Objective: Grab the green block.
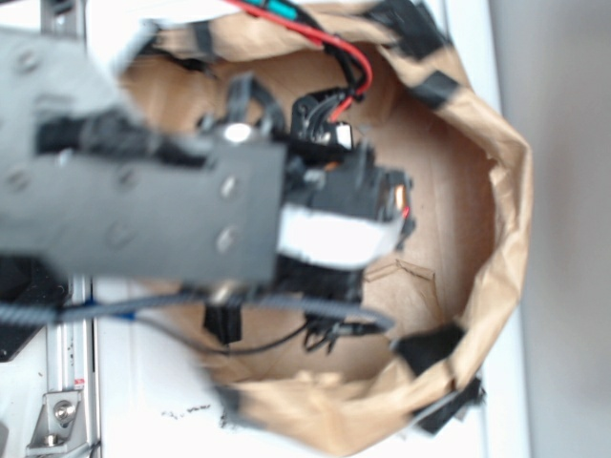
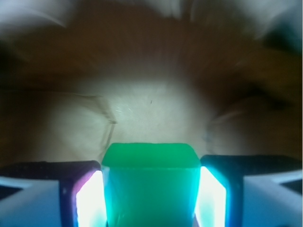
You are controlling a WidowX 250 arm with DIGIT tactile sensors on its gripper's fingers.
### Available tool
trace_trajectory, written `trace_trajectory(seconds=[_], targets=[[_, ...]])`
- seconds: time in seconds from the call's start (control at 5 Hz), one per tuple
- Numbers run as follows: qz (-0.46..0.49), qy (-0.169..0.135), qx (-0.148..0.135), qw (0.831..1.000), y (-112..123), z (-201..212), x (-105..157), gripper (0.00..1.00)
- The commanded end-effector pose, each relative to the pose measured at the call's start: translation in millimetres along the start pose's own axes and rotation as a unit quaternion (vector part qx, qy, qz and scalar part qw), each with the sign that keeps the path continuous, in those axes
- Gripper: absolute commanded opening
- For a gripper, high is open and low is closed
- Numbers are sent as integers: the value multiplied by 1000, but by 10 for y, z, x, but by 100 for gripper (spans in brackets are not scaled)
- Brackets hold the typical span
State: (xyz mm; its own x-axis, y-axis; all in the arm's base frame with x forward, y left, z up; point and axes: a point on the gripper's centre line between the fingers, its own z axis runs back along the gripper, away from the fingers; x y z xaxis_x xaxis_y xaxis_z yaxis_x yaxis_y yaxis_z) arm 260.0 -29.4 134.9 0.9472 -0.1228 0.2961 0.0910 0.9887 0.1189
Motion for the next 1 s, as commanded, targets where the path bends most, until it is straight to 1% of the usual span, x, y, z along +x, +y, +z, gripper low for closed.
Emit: trace_trajectory(seconds=[0.0, 0.2, 0.4, 0.6, 0.8], targets=[[19, -3, 10, 1000, 78, 73, 103, 0], [24, -2, 14, 1000, 177, 56, 160, 0], [32, -13, 1, 999, 302, 39, 260, 0], [39, -21, 13, 999, 382, 26, 343, 0], [26, -18, 11, 999, 385, 6, 282, 0]])
